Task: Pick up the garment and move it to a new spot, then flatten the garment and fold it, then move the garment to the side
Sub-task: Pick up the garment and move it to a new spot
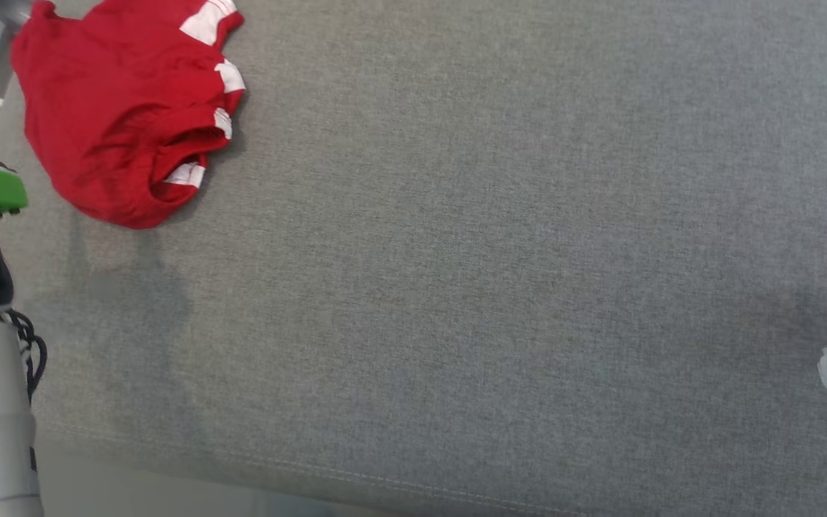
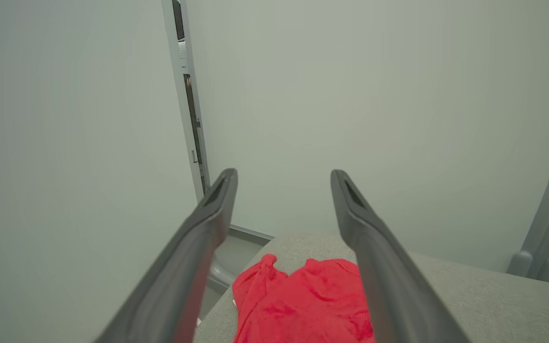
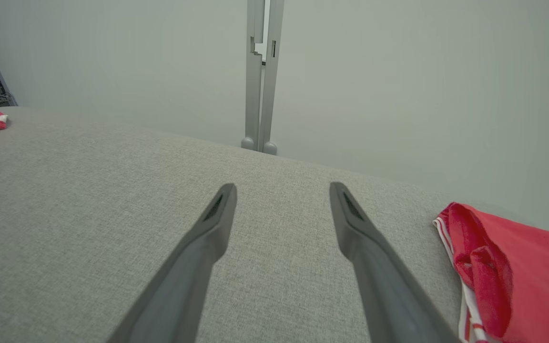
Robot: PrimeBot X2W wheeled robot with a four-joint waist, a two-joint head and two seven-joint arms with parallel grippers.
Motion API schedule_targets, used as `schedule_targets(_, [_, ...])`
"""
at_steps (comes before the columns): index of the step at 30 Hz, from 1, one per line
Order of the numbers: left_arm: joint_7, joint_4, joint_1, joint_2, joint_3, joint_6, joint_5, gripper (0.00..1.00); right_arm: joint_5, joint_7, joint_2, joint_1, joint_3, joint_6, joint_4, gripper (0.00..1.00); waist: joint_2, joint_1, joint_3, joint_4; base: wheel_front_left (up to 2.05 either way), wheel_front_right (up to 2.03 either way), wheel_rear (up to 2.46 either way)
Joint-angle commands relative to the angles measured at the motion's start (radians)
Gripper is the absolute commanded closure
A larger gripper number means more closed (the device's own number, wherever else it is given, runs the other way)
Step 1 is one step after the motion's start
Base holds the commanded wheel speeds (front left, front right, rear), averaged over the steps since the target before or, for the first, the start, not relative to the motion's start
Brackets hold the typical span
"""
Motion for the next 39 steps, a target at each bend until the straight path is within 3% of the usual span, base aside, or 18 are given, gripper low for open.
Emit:
schedule_targets(1, [0.001, 0.039, -0.046, 0.009, 0.000, -0.008, -0.012, 0.00, -0.008, 0.011, -0.008, -0.013, -0.008, -0.002, -0.022, 0.00, -0.0001, -0.0001, 0.119, -0.082, 0.00, 0.00, 0.00])
schedule_targets(13, [0.071, 0.436, -0.282, 0.051, -0.057, -0.049, -0.066, 0.00, -0.013, 0.083, -0.017, -0.017, -0.069, -0.002, -0.113, 0.00, -0.0001, -0.0001, 0.210, -0.116, 0.00, 0.00, 0.00])
schedule_targets(18, [0.153, 0.555, -0.344, 0.049, -0.104, -0.056, -0.116, 0.00, -0.013, 0.100, -0.022, -0.025, -0.068, -0.002, -0.131, 0.00, -0.0001, -0.0001, 0.237, -0.121, 0.00, 0.00, 0.00])
schedule_targets(27, [0.381, 0.642, -0.360, 0.076, -0.224, -0.056, -0.237, 0.00, -0.019, 0.110, -0.011, -0.037, -0.064, -0.002, -0.134, 0.00, -0.0001, -0.0001, 0.248, -0.138, 0.00, 0.00, 0.00])
schedule_targets(28, [0.386, 0.642, -0.362, 0.085, -0.233, -0.056, -0.243, 0.70, -0.019, 0.110, -0.008, -0.039, -0.063, -0.002, -0.132, 0.00, -0.0001, -0.0001, 0.247, -0.140, 0.00, 0.00, 0.00])
schedule_targets(29, [0.390, 0.643, -0.365, 0.089, -0.240, -0.056, -0.251, 1.00, -0.020, 0.110, -0.006, -0.039, -0.062, -0.002, -0.129, 0.00, -0.0001, -0.0001, 0.247, -0.142, 0.00, 0.00, 0.00])
schedule_targets(39, [0.348, 0.642, -0.369, 0.148, -0.294, -0.057, -0.298, 1.00, -0.007, 0.079, 0.023, -0.058, -0.034, -0.002, -0.065, 0.00, -0.0001, -0.0001, 0.198, -0.158, 0.00, 0.00, 0.00])
